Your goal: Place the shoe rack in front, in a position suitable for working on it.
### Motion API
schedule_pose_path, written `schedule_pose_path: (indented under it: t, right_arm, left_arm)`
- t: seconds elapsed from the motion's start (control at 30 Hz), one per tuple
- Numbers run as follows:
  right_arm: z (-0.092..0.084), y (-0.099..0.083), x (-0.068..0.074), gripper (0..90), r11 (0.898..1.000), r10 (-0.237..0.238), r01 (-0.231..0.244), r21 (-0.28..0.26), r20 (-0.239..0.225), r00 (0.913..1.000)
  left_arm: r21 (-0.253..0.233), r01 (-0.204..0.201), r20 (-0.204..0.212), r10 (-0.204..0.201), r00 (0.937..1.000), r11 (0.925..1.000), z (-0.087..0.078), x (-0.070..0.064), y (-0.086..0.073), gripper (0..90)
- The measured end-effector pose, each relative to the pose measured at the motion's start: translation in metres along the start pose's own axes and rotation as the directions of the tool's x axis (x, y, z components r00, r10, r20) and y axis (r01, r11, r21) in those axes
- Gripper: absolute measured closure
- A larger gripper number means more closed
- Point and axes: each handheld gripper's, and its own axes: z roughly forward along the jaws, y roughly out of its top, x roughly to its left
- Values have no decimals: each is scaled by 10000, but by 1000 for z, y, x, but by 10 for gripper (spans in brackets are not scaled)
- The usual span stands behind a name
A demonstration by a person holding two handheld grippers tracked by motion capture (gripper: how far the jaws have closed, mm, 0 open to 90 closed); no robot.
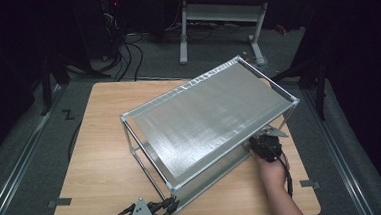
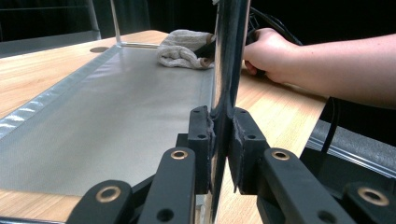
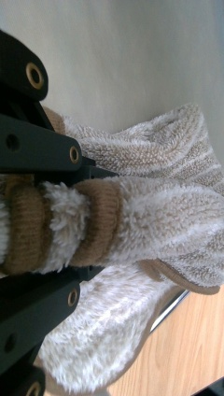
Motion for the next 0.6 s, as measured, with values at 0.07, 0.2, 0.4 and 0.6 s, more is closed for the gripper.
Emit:
schedule_pose_path:
  t: [0.07,0.2,0.4,0.6]
  right_arm:
    - [2,3,-6,683,10000,-8,7,33,243,9997]
    - [4,6,-16,682,9998,93,-100,143,507,9987]
    - [3,8,-28,681,9993,315,-330,192,749,9967]
    - [3,7,-29,683,9997,201,-211,133,718,9972]
  left_arm:
    - [-2,4,10,-4,10000,10000,0,0,0,798]
    - [8,-21,16,21,10000,10000,0,0,0,798]
    - [4,-23,31,23,10000,10000,-1,0,-1,798]
    - [-53,-21,34,21,10000,10000,-3,1,-1,709]
